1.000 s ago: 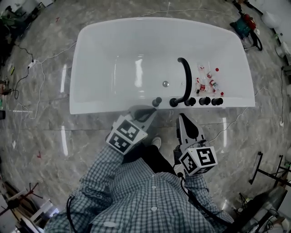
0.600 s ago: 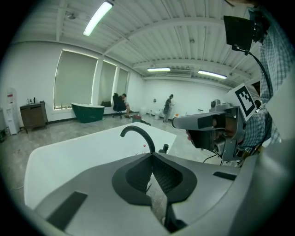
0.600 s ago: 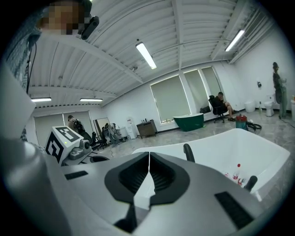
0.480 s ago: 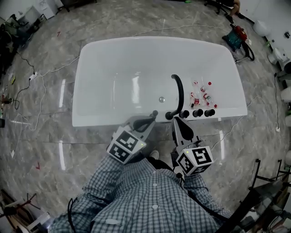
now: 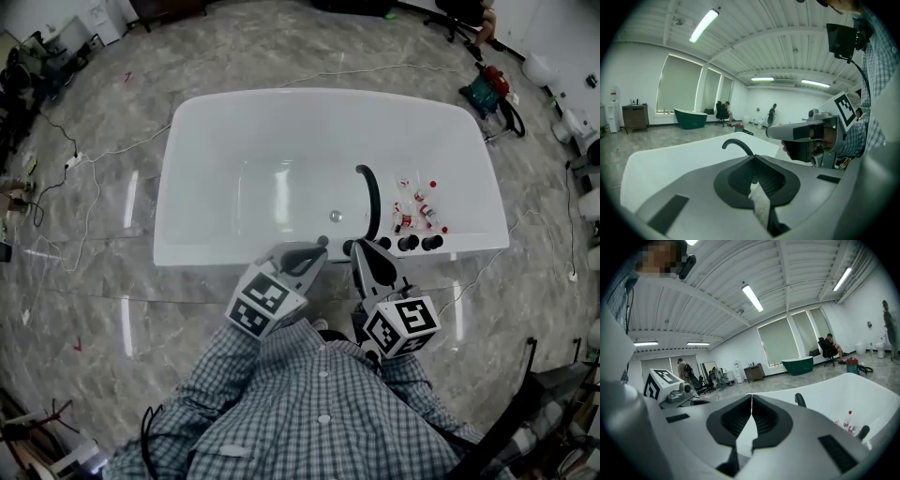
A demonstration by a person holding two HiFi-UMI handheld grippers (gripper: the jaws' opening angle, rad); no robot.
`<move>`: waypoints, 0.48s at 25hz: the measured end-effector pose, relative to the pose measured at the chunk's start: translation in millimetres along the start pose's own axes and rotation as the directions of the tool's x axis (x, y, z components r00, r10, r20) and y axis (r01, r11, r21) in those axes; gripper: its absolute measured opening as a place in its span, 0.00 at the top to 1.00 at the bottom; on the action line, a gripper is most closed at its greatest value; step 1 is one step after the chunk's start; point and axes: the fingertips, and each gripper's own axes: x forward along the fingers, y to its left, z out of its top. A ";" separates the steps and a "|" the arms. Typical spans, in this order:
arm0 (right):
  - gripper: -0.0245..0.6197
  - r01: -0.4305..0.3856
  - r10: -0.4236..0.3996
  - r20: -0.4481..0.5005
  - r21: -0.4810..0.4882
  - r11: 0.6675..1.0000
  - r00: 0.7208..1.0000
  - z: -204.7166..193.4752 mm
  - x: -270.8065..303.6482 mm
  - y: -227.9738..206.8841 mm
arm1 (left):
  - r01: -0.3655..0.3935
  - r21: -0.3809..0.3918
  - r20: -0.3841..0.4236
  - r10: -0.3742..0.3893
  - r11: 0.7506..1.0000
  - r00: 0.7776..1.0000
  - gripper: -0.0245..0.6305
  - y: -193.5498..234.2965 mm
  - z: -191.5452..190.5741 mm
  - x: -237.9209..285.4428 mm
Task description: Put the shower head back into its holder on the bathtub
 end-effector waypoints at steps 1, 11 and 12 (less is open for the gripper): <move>0.93 -0.007 0.007 0.000 -0.001 1.000 1.000 0.3 1.3 0.5 | 0.001 -0.005 0.004 0.000 1.000 1.000 0.95 -0.3 0.1 0.1; 0.94 -0.004 0.004 -0.016 -0.014 1.000 1.000 0.0 6.7 0.2 | 0.006 -0.011 -0.003 -0.006 1.000 1.000 0.95 -0.1 -2.2 3.1; 0.94 -0.005 0.005 -0.017 -0.014 1.000 1.000 -0.4 6.7 0.1 | 0.006 -0.011 -0.003 -0.007 1.000 1.000 0.95 -0.5 -2.4 3.4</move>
